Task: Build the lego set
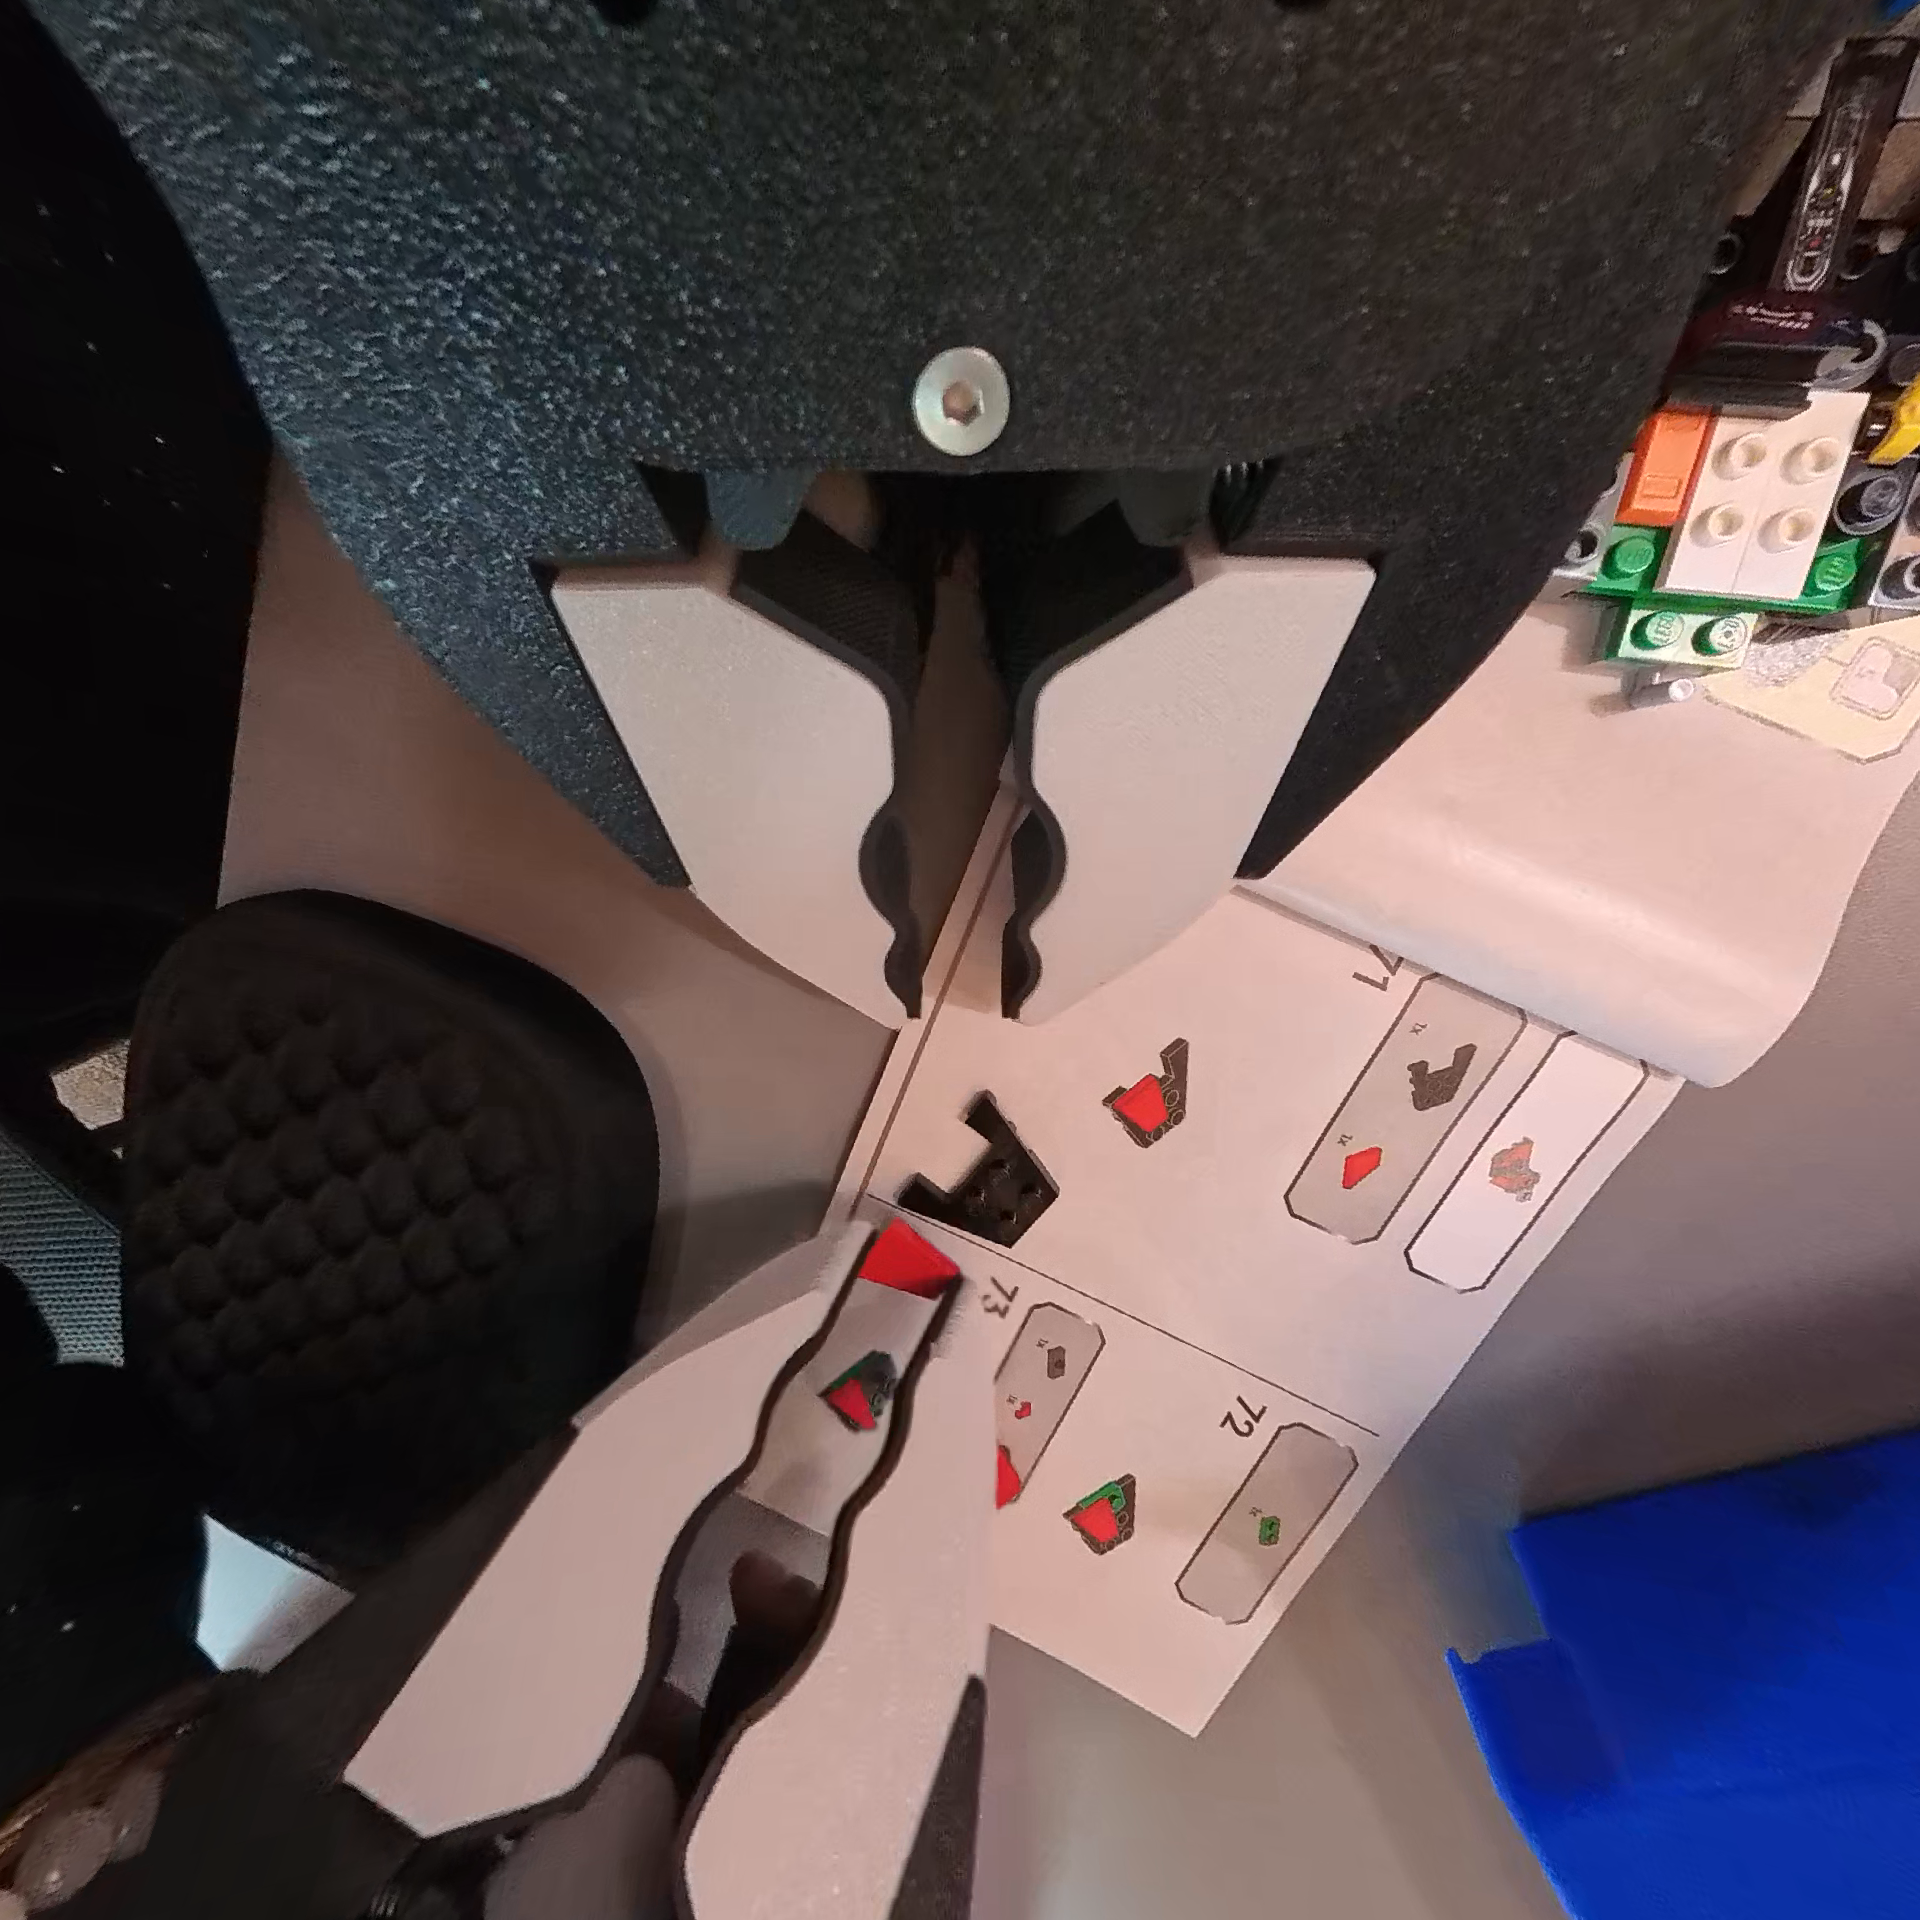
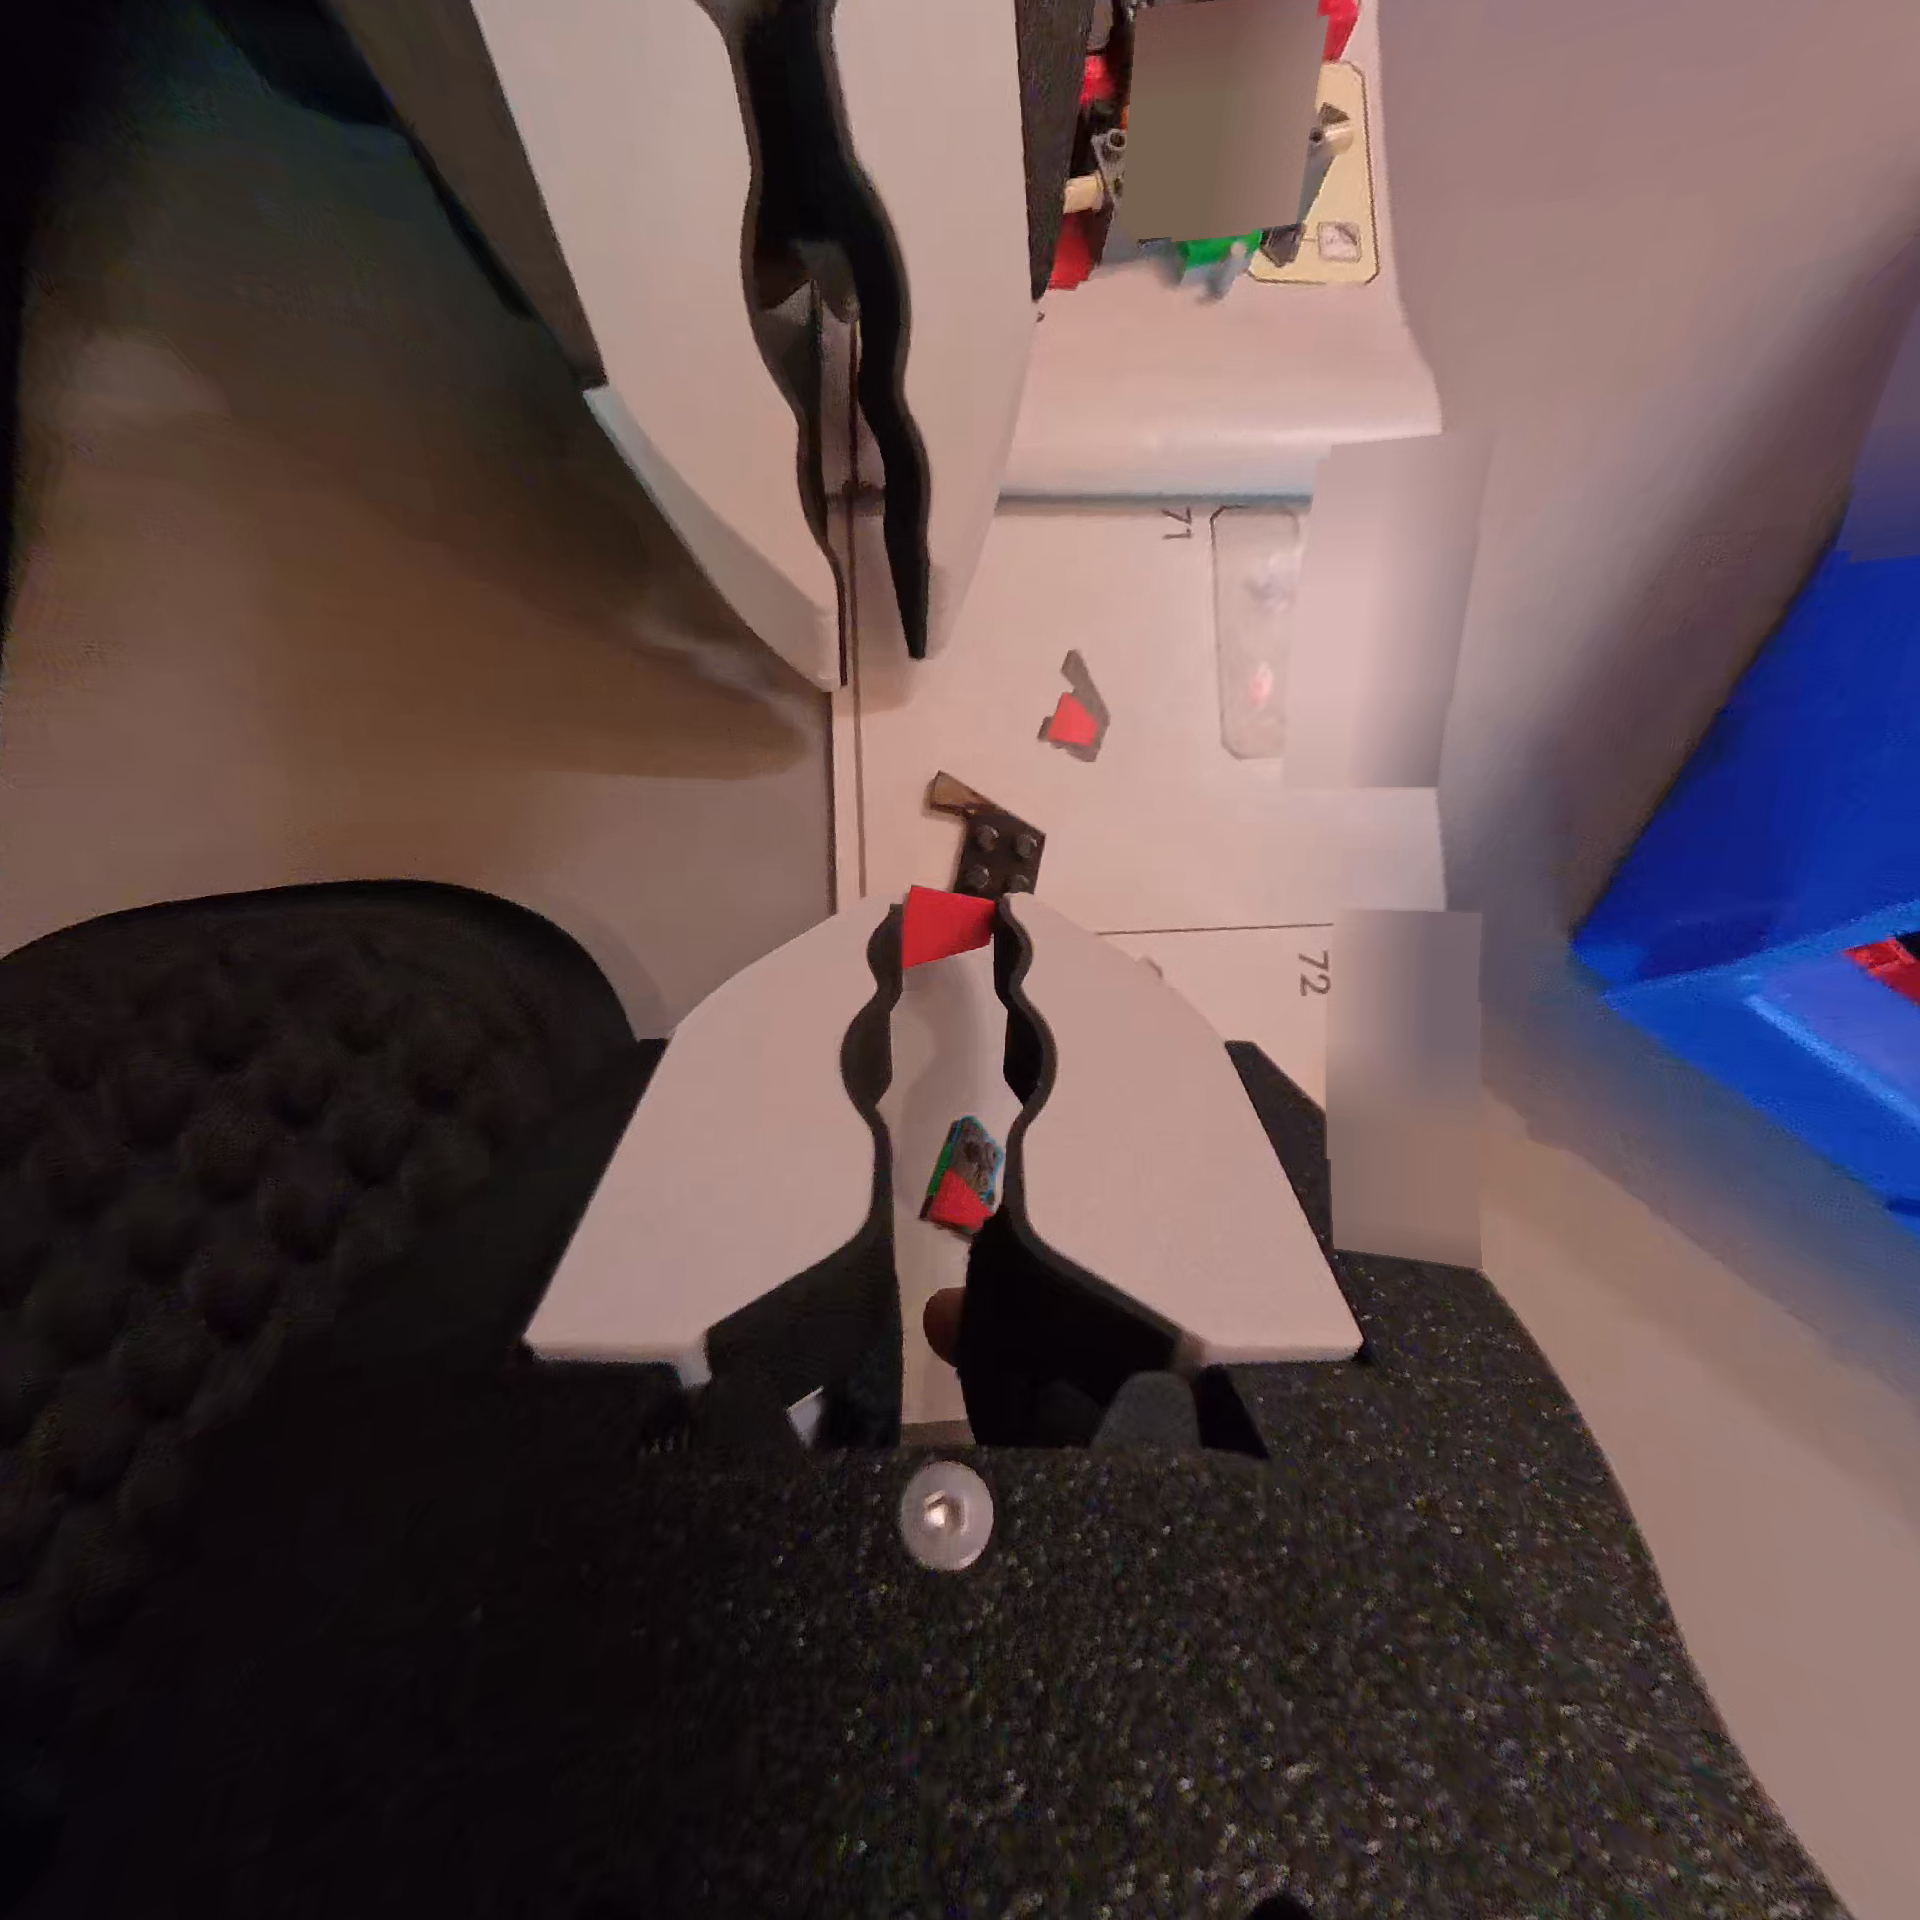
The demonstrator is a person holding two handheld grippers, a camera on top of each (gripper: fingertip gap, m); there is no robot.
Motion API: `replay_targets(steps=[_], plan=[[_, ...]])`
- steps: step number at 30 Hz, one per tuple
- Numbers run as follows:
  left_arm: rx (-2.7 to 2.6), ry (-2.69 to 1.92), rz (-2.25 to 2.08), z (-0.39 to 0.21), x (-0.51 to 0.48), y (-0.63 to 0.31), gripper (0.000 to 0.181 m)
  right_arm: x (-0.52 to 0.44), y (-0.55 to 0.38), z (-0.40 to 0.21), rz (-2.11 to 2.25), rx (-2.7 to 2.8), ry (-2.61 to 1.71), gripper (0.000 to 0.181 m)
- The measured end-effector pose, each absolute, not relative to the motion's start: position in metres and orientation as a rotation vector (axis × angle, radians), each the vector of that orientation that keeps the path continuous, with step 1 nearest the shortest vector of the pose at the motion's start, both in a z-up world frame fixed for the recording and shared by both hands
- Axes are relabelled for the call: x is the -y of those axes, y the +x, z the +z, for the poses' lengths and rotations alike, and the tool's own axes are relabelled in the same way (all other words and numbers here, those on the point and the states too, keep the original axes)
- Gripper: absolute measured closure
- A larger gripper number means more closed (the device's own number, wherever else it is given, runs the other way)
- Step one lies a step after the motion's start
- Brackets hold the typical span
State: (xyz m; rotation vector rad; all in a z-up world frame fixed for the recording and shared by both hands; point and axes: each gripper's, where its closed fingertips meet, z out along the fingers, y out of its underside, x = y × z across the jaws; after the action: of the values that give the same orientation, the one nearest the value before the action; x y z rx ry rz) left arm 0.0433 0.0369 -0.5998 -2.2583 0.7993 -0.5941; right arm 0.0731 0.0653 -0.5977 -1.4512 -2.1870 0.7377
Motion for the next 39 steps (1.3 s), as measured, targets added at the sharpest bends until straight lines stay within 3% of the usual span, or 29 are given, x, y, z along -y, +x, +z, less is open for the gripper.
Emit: replay_targets(steps=[39], plan=[[-0.918, -2.164, -0.478, -0.605, -0.064, 0.07, 0.181, -0.062, 0.064, -0.609, 0.727, 2.18, -1.514, 0.165]])
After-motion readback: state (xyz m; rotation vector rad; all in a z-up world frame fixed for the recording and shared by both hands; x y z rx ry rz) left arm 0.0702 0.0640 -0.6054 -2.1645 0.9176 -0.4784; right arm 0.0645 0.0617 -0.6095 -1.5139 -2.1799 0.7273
